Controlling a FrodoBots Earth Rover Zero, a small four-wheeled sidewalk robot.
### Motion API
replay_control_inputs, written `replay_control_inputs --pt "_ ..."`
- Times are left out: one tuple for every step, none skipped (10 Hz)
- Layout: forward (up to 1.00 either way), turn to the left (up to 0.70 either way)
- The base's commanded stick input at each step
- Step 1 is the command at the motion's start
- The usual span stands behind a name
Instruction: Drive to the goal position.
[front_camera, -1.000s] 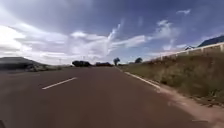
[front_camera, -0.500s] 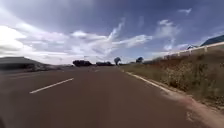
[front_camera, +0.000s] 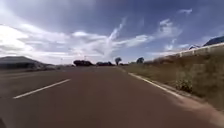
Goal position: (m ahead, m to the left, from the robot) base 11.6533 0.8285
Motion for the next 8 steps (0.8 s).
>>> replay_control_inputs --pt "1.0 0.0" --pt "1.0 0.0" --pt "1.0 0.0" --pt "1.0 0.0" --pt "1.0 0.0" --pt "1.0 0.0" --pt "1.0 0.0" --pt "1.0 0.0"
